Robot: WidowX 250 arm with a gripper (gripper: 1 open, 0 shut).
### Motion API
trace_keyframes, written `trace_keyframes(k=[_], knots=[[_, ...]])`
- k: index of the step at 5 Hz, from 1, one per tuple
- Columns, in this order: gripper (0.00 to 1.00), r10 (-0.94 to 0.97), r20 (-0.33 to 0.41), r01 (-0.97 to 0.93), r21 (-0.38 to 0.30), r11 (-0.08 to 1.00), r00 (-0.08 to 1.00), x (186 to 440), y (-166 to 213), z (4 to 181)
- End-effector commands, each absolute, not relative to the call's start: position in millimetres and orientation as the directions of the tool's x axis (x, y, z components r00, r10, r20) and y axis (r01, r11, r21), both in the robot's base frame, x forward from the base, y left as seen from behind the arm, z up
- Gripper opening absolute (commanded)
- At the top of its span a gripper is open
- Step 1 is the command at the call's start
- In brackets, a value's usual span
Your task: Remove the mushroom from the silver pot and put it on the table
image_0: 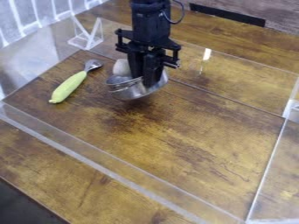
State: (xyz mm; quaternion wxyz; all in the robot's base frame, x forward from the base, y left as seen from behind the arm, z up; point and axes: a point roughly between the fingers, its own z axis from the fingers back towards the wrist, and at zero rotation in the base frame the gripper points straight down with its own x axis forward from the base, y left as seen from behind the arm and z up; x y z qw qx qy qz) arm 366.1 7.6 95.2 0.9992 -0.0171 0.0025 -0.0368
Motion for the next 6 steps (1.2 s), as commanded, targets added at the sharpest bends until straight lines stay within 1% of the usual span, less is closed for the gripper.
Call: trace_keyframes(k=[1, 6], knots=[[0.00, -0.046, 0.057, 0.048, -0.033, 0.998, 0.997, 372, 18, 110.7], [0.00, -0.030, 0.044, 0.033, -0.059, 0.998, 0.999, 373, 21, 99.4]])
